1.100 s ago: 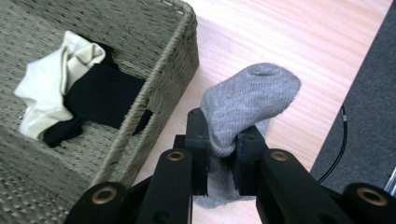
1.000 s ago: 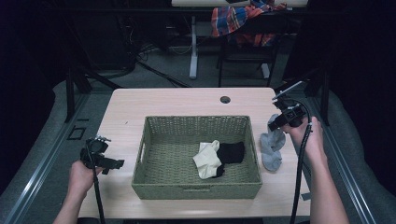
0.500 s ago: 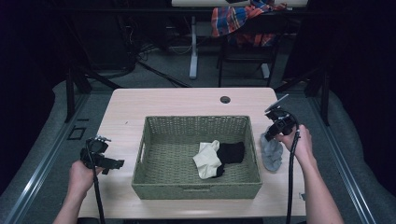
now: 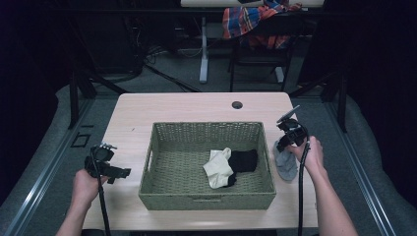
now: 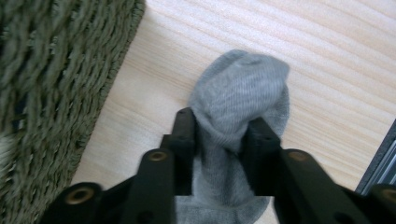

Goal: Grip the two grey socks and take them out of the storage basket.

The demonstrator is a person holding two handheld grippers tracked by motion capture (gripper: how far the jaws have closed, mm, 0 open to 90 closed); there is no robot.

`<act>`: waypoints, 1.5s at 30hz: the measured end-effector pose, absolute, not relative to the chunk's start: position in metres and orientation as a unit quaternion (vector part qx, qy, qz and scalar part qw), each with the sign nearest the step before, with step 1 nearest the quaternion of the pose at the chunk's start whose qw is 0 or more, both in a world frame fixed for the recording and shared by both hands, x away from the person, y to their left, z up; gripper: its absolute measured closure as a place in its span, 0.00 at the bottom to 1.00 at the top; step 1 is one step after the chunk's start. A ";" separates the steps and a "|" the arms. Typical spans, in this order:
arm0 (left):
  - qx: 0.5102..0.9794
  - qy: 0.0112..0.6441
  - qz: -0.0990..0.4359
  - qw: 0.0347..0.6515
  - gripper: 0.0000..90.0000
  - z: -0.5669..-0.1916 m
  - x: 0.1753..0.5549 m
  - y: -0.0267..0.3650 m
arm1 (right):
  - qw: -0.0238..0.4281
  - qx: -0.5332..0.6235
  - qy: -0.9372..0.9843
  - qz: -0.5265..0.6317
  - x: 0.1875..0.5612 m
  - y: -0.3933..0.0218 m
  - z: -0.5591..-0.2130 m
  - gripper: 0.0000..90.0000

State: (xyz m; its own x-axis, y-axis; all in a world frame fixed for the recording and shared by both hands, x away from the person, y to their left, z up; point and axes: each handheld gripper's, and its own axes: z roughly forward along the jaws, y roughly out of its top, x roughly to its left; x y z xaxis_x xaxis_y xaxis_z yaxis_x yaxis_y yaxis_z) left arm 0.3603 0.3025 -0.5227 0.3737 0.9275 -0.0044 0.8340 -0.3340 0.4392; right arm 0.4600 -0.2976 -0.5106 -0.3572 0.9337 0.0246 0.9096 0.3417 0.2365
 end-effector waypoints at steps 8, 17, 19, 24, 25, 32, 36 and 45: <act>0.807 0.546 0.125 0.188 0.00 -0.523 0.360 0.303 | 0.066 0.564 0.816 0.103 0.457 -0.300 -0.501 0.44; 0.806 0.546 0.126 0.188 0.00 -0.522 0.360 0.303 | 0.072 0.565 0.809 0.143 0.443 -0.307 -0.477 0.22; 0.806 0.547 0.126 0.188 0.00 -0.522 0.360 0.303 | 0.072 0.562 0.810 0.149 0.439 -0.308 -0.471 0.17; 0.807 0.545 0.125 0.189 0.00 -0.522 0.360 0.303 | 0.069 0.565 0.809 0.147 0.429 -0.307 -0.463 0.05; 0.807 0.545 0.125 0.189 0.00 -0.522 0.360 0.303 | 0.069 0.565 0.809 0.147 0.429 -0.307 -0.463 0.05; 0.806 0.546 0.126 0.190 0.00 -0.522 0.360 0.303 | 0.075 0.548 0.820 0.149 0.407 -0.298 -0.459 0.00; 0.806 0.546 0.126 0.190 0.00 -0.521 0.360 0.304 | 0.079 0.543 0.822 0.150 0.394 -0.297 -0.459 0.00; 0.806 0.546 0.126 0.191 0.00 -0.521 0.360 0.303 | 0.089 0.523 0.834 0.148 0.357 -0.294 -0.467 0.00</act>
State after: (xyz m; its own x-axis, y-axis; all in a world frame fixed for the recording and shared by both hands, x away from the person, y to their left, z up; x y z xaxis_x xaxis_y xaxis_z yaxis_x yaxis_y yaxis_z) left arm 0.3597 0.3029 -0.5213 0.3729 0.9279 -0.0042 0.8315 -0.3321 0.4453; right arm 0.3574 -0.2941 -0.4674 -0.4362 0.8998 0.0068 0.8469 0.4080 0.3409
